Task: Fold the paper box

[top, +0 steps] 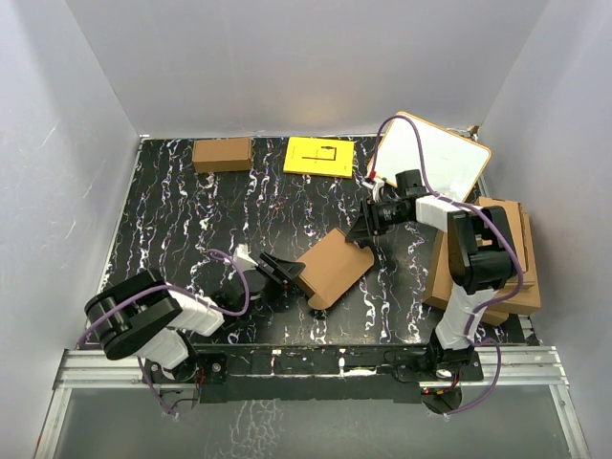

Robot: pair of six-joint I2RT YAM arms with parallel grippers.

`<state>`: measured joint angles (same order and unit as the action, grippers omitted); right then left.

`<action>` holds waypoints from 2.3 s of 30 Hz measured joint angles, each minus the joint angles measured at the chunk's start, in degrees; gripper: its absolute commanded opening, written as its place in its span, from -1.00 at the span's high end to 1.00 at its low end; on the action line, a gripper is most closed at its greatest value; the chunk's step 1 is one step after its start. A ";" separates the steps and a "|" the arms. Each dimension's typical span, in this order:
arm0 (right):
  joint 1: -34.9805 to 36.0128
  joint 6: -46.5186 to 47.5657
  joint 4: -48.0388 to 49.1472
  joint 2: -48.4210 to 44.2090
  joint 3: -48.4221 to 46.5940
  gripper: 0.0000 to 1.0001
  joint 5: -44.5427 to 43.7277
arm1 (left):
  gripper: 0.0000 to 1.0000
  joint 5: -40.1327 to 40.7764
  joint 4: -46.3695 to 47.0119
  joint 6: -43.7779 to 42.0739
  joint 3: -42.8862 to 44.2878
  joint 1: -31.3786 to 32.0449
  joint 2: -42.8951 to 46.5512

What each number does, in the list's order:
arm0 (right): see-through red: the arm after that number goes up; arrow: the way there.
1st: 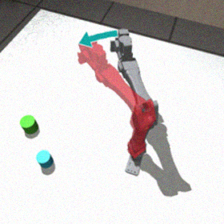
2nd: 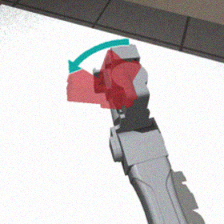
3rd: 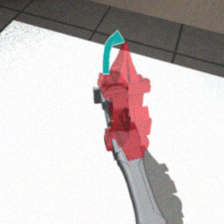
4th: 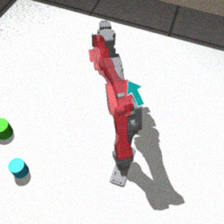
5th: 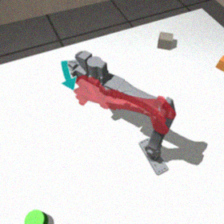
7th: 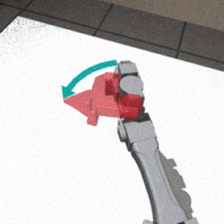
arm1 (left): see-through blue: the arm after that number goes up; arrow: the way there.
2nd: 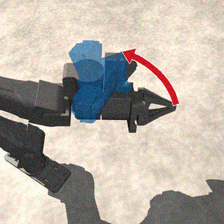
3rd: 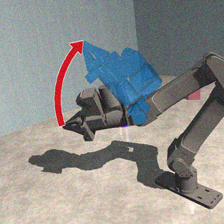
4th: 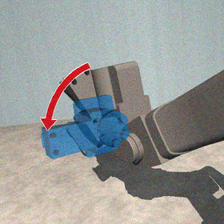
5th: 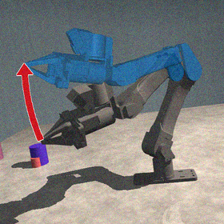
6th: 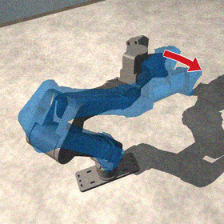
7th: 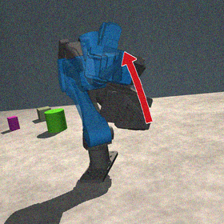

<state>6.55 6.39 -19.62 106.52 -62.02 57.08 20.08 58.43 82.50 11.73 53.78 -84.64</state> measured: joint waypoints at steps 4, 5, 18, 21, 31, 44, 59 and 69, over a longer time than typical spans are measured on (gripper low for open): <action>-0.57 1.68 -0.96 -2.75 0.00 -0.28 -0.02 | -0.07 0.46 -3.43 -0.17 0.31 0.00 2.51; -0.85 2.23 -1.33 -3.80 0.00 -0.30 -0.04 | -0.06 0.55 -4.24 -0.20 0.33 0.00 3.21; -2.75 15.17 -5.92 -14.95 0.00 -0.39 7.34 | 0.10 1.95 -18.78 0.35 2.71 -0.15 13.38; -2.62 23.91 -11.69 -15.04 -0.13 -0.54 11.78 | 0.10 1.22 -24.79 0.98 4.81 -1.40 16.28; -0.52 75.97 -42.01 -17.88 -1.97 -0.98 20.00 | 0.09 -12.59 -43.43 2.84 15.08 -16.09 20.46; 14.86 66.20 -14.40 -33.97 3.78 -0.98 2.73 | 0.08 -31.43 -51.87 5.42 19.91 -26.03 17.20; 26.49 65.05 -3.78 -33.94 13.18 -0.98 -11.30 | 0.08 -39.23 -51.58 11.04 20.68 -28.50 13.38; 33.31 60.52 12.28 -33.94 19.65 -0.99 -25.29 | 0.09 -40.39 -50.97 13.66 20.98 -28.57 12.79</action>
<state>39.86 66.92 -7.33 72.58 -42.37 31.79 -20.32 7.46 96.16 32.71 25.21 -71.85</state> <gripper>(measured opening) 0.995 0.510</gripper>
